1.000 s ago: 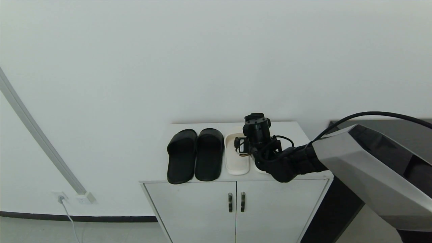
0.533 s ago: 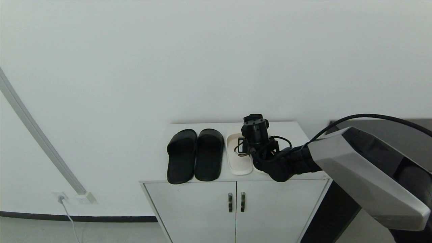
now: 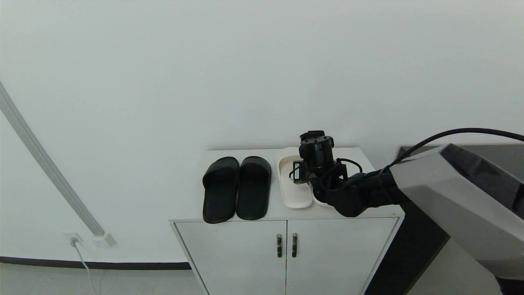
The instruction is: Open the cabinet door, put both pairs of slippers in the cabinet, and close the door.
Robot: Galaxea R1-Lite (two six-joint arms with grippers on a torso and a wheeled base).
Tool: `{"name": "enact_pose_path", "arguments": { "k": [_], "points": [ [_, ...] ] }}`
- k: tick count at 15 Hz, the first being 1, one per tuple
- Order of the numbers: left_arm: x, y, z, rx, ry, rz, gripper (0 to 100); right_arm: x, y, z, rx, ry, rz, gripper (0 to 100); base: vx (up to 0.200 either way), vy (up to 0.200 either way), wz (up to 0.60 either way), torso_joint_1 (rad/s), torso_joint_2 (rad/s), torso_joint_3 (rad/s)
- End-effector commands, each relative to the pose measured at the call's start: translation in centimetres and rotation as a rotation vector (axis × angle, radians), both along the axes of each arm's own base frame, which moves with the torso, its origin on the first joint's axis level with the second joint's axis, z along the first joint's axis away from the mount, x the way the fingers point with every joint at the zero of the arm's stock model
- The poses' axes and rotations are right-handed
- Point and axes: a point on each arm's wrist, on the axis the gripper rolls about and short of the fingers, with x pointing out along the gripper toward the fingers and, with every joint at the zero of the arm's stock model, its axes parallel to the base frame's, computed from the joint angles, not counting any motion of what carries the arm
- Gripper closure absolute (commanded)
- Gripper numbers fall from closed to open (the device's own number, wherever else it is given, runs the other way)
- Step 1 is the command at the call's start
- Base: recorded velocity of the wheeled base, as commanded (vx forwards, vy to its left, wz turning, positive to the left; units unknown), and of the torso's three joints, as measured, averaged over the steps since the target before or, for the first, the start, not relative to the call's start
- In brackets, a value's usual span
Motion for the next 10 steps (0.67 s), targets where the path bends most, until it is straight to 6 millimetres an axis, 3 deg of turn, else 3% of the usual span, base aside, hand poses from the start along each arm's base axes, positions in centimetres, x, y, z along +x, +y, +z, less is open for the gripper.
{"name": "enact_pose_path", "arguments": {
  "k": [1, 5, 7, 8, 10],
  "points": [
    [0.0, 0.0, 0.0, -0.002, 0.001, 0.001, 100, -4.4, -2.6, 4.0, 0.008, -0.012, 0.096, 100, 0.0, 0.0, 0.0, 0.0, 0.0, 0.0],
    [0.0, 0.0, 0.0, 0.0, 0.001, 0.001, 100, -11.2, -7.2, 4.5, -0.079, -0.01, 0.332, 100, 0.0, 0.0, 0.0, 0.0, 0.0, 0.0],
    [0.0, 0.0, 0.0, 0.0, 0.001, 0.002, 100, -13.8, -8.4, 4.5, -0.078, -0.013, 0.423, 100, 0.0, 0.0, 0.0, 0.0, 0.0, 0.0],
    [0.0, 0.0, 0.0, -0.001, 0.001, 0.005, 100, -16.4, -9.9, 4.8, -0.068, -0.008, 0.546, 100, 0.0, 0.0, 0.0, 0.0, 0.0, 0.0],
    [0.0, 0.0, 0.0, -0.001, 0.001, 0.005, 100, -18.9, -11.5, 4.5, -0.057, 0.013, 0.657, 100, 0.0, 0.0, 0.0, 0.0, 0.0, 0.0]
  ]
}}
